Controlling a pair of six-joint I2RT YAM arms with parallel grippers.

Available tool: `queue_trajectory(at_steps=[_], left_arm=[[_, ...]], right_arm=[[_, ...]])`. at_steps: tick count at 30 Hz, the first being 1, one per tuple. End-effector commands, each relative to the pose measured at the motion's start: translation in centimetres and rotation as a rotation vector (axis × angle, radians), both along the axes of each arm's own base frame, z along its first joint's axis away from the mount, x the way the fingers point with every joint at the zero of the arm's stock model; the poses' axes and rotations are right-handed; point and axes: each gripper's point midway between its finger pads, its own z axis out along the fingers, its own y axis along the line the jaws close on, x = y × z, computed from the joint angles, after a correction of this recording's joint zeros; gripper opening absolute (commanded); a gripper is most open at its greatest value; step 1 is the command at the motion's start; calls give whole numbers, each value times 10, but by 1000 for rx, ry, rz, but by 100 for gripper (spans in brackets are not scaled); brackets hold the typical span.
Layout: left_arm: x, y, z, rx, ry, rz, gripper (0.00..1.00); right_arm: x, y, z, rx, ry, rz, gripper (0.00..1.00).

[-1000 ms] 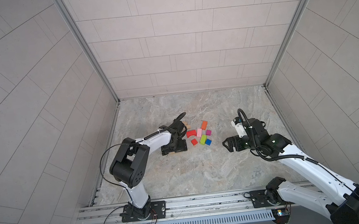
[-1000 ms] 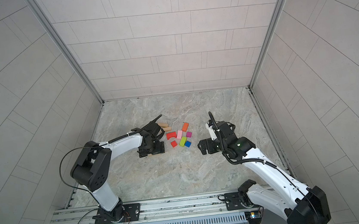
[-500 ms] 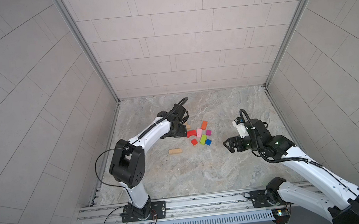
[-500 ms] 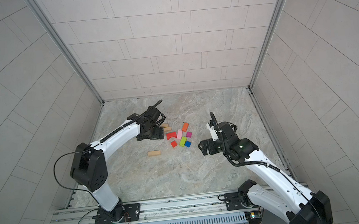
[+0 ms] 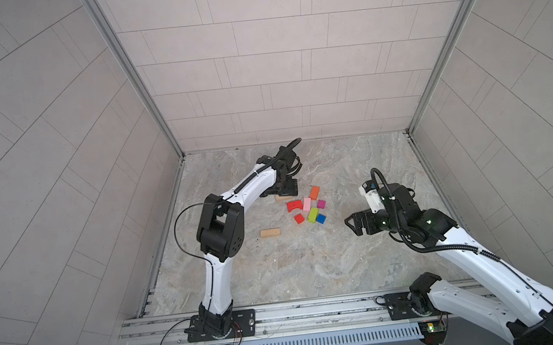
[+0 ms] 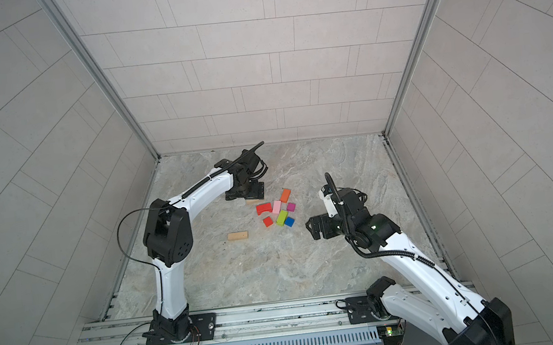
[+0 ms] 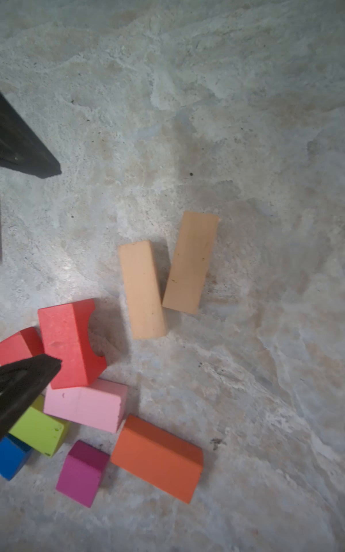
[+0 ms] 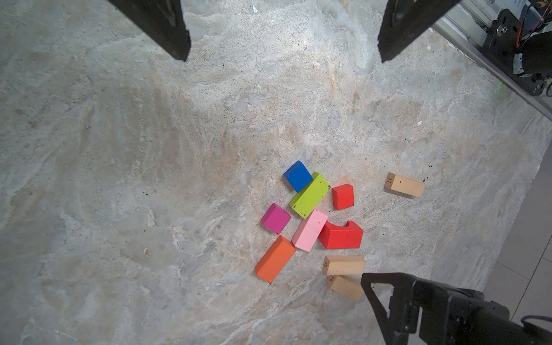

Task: Build the wood block tower
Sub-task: 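Move the left gripper to the two wooden bars farther from the robot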

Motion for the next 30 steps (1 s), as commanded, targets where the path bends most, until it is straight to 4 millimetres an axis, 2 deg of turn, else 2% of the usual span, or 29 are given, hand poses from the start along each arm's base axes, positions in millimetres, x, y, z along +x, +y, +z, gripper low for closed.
queue_trajectory(at_steps=[1, 6, 10, 19, 30], left_arm=[[11, 2, -4, 28, -2, 8, 100], [15, -10, -27, -11, 39, 17, 98], [15, -12, -42, -18, 58, 26, 98], [20, -21, -60, -66, 59, 61, 96], [19, -14, -70, -41, 64, 125, 94]], right_arm=[[-1, -2, 9, -4, -13, 4, 99], [-1, -1, 9, 2, -5, -1, 99], [-2, -1, 11, 8, -10, -4, 99], [-2, -1, 8, 1, 2, 1, 99], [-3, -2, 6, -10, 8, 9, 99]])
